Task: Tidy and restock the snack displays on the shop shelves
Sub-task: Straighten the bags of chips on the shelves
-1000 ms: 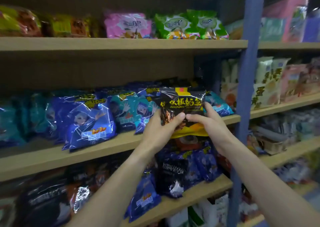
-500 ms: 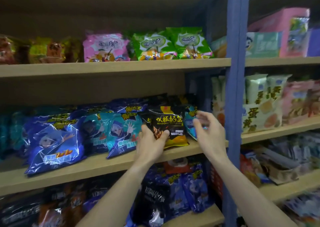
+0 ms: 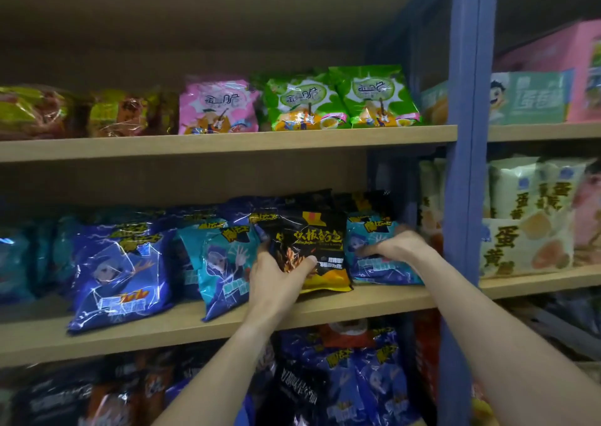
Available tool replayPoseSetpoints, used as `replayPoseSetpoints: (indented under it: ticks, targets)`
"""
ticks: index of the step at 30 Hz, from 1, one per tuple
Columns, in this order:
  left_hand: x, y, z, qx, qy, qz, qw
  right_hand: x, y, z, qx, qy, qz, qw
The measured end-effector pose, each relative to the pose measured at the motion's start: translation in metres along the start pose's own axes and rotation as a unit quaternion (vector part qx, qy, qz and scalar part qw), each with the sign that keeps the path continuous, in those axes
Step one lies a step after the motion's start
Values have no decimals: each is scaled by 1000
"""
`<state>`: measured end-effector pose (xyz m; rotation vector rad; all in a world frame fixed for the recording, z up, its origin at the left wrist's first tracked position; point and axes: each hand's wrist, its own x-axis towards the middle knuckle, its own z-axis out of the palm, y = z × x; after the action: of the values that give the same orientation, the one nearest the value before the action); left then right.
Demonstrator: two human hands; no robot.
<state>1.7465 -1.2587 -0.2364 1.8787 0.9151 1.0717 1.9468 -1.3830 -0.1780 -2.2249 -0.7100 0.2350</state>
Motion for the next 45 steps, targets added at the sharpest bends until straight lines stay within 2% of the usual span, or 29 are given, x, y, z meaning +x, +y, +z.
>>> replayPoseSetpoints:
  ticks: [4,9,13,17,20,25,28,36,40,45]
  targets:
    - [-1,-4,-2,-24,9,8,1000,7,-5,-5,102,-20,11,995]
    - [-1,-3,-3,-39,17,18,999,-1,11,11,120,121,-46,984]
    - [-7,-3,-7,-63,0,35,997,-38,16,12,161,225,-99,956]
    - [-20,-5,-11,-63,-8,64,996,-80,22,6,88,321,-152,931]
    - [-30,-1,-6,-41,8,85,996,-105,32,4,32,407,-154,900]
    - [-27,20,26,-32,-26,30,999,-123,50,2,-43,490,-130,861]
    - [-18,38,53,-19,-73,14,997,-126,57,-1,-51,505,-146,849]
    - [6,65,101,52,-203,30,977,-129,57,-13,-46,508,-150,847]
    - [23,63,121,106,-174,52,978,-128,62,-14,-35,502,-149,851]
    - [23,56,127,135,-131,126,974,-120,72,-13,-9,474,-112,874]
